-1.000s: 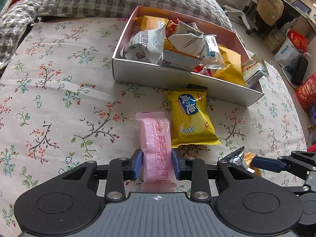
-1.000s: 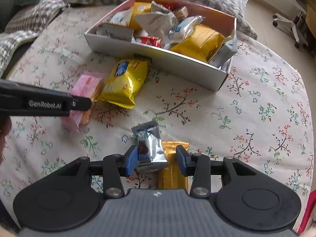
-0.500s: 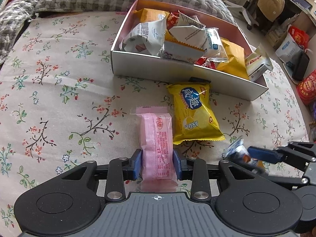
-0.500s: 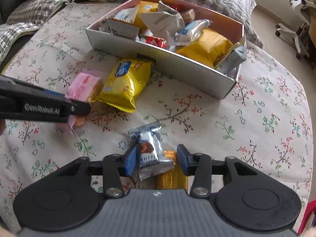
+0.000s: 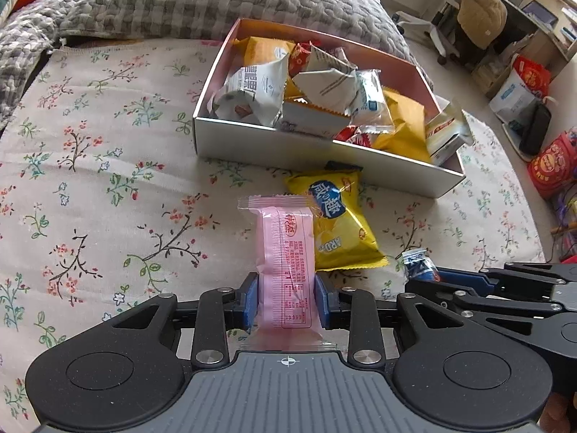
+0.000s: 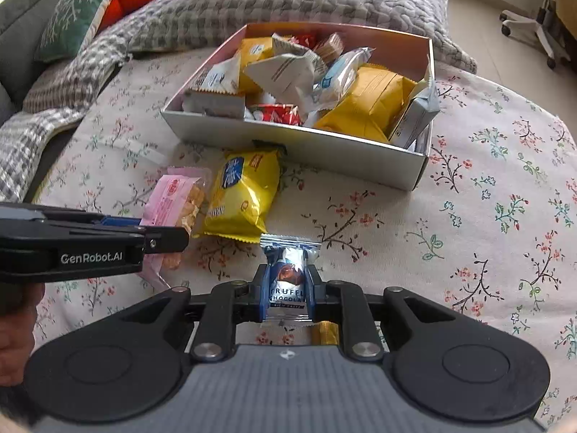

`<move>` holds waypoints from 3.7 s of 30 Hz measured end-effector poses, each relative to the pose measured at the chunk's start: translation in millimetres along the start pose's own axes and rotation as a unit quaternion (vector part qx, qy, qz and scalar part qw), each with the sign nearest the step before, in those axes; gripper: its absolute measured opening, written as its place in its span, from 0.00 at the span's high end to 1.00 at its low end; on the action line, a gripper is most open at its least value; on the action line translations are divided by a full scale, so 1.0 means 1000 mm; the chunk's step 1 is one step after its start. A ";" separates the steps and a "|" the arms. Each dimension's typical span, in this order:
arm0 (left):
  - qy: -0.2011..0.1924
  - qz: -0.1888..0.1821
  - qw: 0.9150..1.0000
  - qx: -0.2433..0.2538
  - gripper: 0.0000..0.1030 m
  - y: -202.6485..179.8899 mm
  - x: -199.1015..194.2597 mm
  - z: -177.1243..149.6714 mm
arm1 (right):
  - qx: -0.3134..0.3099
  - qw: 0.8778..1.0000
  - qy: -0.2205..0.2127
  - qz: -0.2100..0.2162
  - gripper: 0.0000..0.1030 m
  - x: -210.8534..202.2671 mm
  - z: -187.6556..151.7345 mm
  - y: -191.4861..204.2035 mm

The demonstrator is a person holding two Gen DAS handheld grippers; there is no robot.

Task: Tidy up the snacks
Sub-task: 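Carry both held snacks over the box and lower them inside, then open both grippers to release the snacks into the box, then grasp the yellow chip packet with the left gripper while the right grasps the gold bar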

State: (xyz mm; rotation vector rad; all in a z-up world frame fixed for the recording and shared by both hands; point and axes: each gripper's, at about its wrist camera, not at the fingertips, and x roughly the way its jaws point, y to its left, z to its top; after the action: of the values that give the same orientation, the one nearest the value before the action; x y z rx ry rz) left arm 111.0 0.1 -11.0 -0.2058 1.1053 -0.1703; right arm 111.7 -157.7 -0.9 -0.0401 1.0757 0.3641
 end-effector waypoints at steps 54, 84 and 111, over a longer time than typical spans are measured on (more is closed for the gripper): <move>-0.115 -0.126 0.984 -0.044 0.65 -0.019 0.033 0.155 | 0.296 0.930 -0.210 0.057 0.64 0.000 0.102 -0.103; -0.015 -0.028 0.998 -0.059 0.34 -0.016 0.012 0.034 | 0.072 0.989 -0.107 -0.072 0.40 -0.059 0.014 -0.036; -0.016 0.008 1.000 -0.002 0.55 -0.035 0.042 0.017 | -0.082 0.990 0.082 -0.079 0.38 0.009 -0.034 -0.003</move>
State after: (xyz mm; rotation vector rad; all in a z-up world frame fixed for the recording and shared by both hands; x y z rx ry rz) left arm 143.4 -42.0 -31.1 -0.2025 1.0751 -0.1506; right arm 87.1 -165.0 -25.9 -0.3045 1.1950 0.3100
